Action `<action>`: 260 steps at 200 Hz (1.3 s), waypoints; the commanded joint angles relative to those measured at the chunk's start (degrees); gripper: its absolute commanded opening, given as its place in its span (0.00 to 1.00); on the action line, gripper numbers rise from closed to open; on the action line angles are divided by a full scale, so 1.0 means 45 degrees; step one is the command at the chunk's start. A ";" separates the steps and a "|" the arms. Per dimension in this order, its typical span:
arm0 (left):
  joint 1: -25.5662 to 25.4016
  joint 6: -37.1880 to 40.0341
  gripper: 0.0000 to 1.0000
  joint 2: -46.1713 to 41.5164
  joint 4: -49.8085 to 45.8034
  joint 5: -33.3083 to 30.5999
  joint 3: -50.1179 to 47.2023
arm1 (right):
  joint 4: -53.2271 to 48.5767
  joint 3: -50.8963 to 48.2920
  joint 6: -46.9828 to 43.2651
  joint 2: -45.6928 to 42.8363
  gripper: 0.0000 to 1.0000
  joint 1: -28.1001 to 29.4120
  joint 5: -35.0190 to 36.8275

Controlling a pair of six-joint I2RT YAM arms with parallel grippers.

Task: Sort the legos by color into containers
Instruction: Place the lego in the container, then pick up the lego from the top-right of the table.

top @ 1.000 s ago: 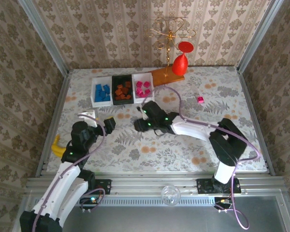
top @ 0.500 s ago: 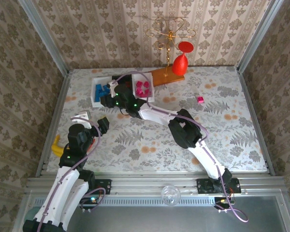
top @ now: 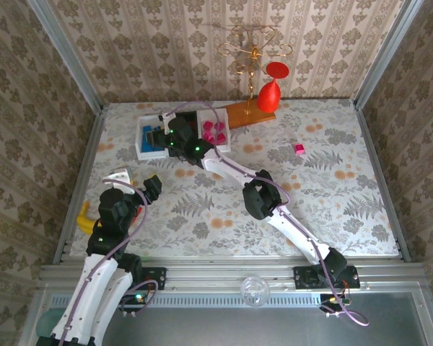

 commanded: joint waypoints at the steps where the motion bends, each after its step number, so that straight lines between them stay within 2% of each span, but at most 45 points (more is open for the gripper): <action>1: 0.0123 -0.0139 0.89 0.0240 0.0230 0.0429 -0.0116 | -0.0476 0.0338 -0.0473 -0.0932 0.72 -0.0184 -0.0492; 30: 0.0104 0.0039 0.89 0.0942 0.0899 0.1686 0.0002 | -0.0859 -0.1984 -0.1136 -0.3299 0.75 -0.0269 -0.0983; 81: -0.0440 0.0174 0.88 0.2373 0.2415 0.3572 0.0128 | 0.0339 -1.0241 -0.1750 -0.8899 0.78 -0.0848 -0.0131; 118: -0.2171 0.0742 0.88 0.3630 0.2884 0.3580 0.0961 | 0.0128 -1.5995 -0.1275 -1.2814 0.80 -0.1970 0.1036; 149: -0.3861 0.1113 0.88 0.5254 0.2935 0.3107 0.2112 | -0.0437 -1.9326 -0.0719 -1.5156 0.82 -0.3198 0.1516; 178: -0.4975 0.1329 0.88 0.6762 0.3049 0.2777 0.3147 | -0.1294 -2.0992 -0.0715 -1.6742 0.84 -0.4131 0.2234; 207: -0.5592 0.1661 0.88 0.8297 0.3023 0.2461 0.4193 | -0.2558 -2.1464 -0.0670 -1.7593 0.86 -0.4929 0.3179; 231: -0.5646 0.1768 0.88 0.9139 0.3102 0.2466 0.4552 | -0.4012 -2.0948 -0.0324 -1.7260 0.88 -0.5791 0.3734; 260: -0.5677 0.1695 0.88 0.9186 0.3477 0.2362 0.4275 | -0.5468 -2.0019 0.0365 -1.6116 0.89 -0.6855 0.4265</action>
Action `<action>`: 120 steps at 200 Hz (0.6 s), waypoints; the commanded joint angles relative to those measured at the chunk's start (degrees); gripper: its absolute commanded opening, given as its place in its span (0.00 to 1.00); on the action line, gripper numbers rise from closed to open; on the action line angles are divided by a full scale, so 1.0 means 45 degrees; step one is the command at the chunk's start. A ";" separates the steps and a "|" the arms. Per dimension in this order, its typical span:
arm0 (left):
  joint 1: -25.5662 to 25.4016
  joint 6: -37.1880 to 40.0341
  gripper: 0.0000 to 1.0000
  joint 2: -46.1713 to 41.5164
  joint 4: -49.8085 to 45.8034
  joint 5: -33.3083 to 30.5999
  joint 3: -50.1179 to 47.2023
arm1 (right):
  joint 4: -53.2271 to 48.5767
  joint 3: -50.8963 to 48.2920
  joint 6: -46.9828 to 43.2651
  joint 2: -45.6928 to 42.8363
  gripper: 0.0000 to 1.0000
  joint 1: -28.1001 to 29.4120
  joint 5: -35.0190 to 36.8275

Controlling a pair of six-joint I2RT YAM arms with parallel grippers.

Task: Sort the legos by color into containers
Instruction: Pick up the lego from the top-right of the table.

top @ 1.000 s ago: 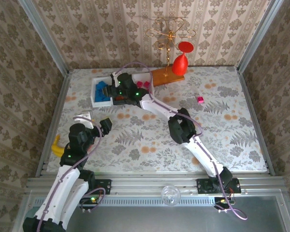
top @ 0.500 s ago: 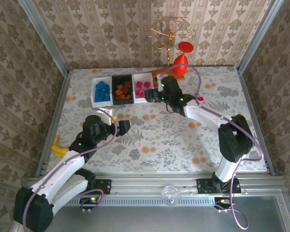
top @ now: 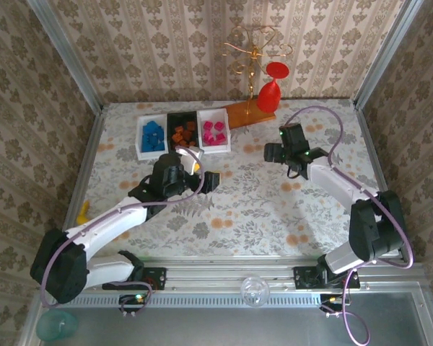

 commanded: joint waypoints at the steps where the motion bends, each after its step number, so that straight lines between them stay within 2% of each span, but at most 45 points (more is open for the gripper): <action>1: -0.0063 0.0293 0.88 -0.0114 0.0571 -0.0242 0.0037 | -0.1884 0.0842 0.0823 0.0924 0.89 -0.0772 0.1058; 50: -0.0062 0.0476 0.88 -0.0497 0.0453 -0.0565 -0.0243 | -0.2292 0.2681 0.0784 0.3739 0.85 -0.2311 -0.0142; 120: 0.0071 0.0584 0.88 -0.0747 0.0485 -0.0799 -0.0551 | -0.4270 0.6400 -0.0249 0.7431 0.75 -0.3229 -0.1258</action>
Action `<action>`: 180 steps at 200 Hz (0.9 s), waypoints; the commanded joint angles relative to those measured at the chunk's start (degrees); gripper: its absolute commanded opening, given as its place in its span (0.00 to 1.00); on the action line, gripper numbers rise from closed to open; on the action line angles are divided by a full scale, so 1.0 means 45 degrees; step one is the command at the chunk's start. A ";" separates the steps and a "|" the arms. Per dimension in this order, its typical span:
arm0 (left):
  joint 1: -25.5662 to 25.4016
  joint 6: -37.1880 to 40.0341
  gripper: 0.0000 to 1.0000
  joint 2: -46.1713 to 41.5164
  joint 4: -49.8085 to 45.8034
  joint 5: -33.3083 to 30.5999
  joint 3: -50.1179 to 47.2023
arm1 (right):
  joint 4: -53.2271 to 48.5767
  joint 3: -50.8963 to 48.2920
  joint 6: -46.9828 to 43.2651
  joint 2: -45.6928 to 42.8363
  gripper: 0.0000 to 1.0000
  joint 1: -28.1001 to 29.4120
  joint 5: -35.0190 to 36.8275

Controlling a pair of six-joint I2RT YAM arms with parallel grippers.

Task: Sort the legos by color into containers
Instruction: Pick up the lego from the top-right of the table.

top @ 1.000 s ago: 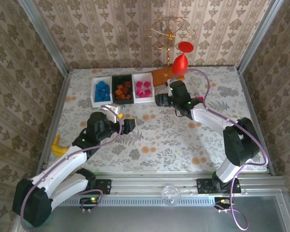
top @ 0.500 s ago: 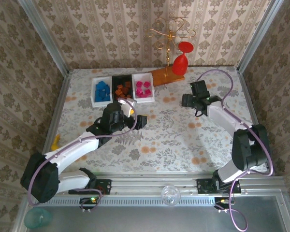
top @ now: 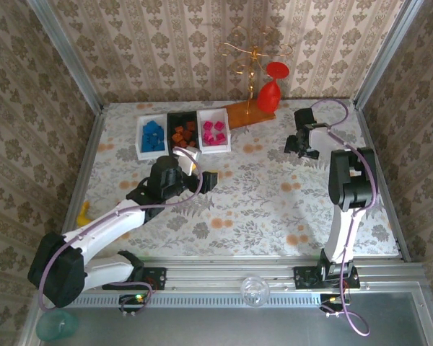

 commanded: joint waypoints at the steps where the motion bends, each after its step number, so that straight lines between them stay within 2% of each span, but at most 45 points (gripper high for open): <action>1: 0.0063 0.0336 0.88 -0.0273 0.0245 -0.0178 -0.0204 | -0.1456 0.1353 -0.0521 0.1007 0.75 -0.0189 -0.0755; 77: 0.0411 0.0341 0.88 -0.0452 0.0193 -0.0168 -0.0383 | -0.2837 0.3545 -0.1735 0.2954 0.62 -0.0210 -0.1123; 106: 0.0523 0.0317 0.88 -0.0490 0.0204 -0.0110 -0.0460 | -0.2965 0.4009 -0.1970 0.3254 0.51 -0.0210 -0.1716; 152: 0.0644 0.0297 0.88 -0.0724 0.0233 -0.0149 -0.0651 | -0.2442 0.3583 -0.2152 0.2667 0.37 -0.0190 -0.2294; 180: 0.0797 0.0133 0.88 -0.0905 0.0233 -0.0267 -0.0781 | -0.1479 0.1982 -0.1750 0.0991 0.34 -0.0086 -0.2909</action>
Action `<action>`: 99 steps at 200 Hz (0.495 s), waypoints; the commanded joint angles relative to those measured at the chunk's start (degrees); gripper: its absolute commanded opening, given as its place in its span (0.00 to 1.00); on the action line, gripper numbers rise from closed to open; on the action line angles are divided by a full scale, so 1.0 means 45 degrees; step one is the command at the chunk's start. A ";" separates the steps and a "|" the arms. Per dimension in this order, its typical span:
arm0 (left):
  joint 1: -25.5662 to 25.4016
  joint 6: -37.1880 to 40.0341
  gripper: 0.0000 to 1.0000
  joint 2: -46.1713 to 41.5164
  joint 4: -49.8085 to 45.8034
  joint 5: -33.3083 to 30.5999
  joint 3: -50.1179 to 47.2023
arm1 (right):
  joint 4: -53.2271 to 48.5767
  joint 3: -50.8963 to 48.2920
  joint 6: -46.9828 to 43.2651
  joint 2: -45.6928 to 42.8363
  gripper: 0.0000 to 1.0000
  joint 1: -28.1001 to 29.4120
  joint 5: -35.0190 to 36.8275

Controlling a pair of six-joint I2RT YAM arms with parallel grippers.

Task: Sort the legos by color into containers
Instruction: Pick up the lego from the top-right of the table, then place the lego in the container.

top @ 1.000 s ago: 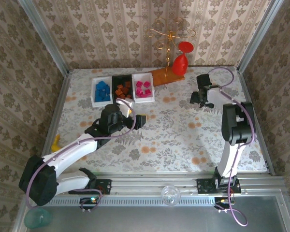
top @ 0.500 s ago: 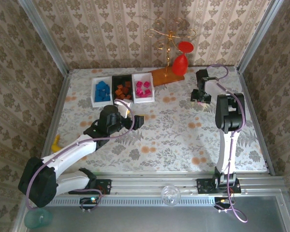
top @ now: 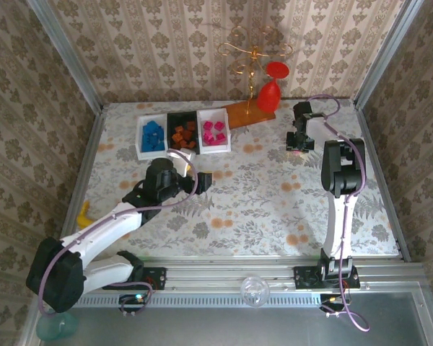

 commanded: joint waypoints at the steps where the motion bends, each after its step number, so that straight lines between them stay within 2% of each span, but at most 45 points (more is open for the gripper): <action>1: 0.0212 0.0064 0.88 -0.0393 0.0238 -0.0179 -0.0204 | 0.0484 -0.1220 0.0194 -0.1532 0.34 0.0173 -0.1127; 27: 0.0745 -0.0401 0.88 -0.0821 0.0155 -0.0646 -0.0542 | 0.2540 -0.3843 0.0937 -0.3990 0.33 0.1049 -0.2349; 45: 0.1386 -0.0728 0.88 -0.1204 0.0086 -0.0732 -0.0810 | 0.3637 -0.4625 0.1101 -0.5076 0.33 0.2383 -0.2541; 71: 0.2077 -0.1024 0.88 -0.1908 0.0015 -0.0773 -0.1199 | 0.4480 -0.3939 0.1155 -0.5000 0.33 0.4221 -0.2060; 99: 0.2644 -0.1006 0.88 -0.2577 -0.0124 -0.0963 -0.1467 | 0.4830 -0.1982 0.1279 -0.3452 0.33 0.5266 -0.1831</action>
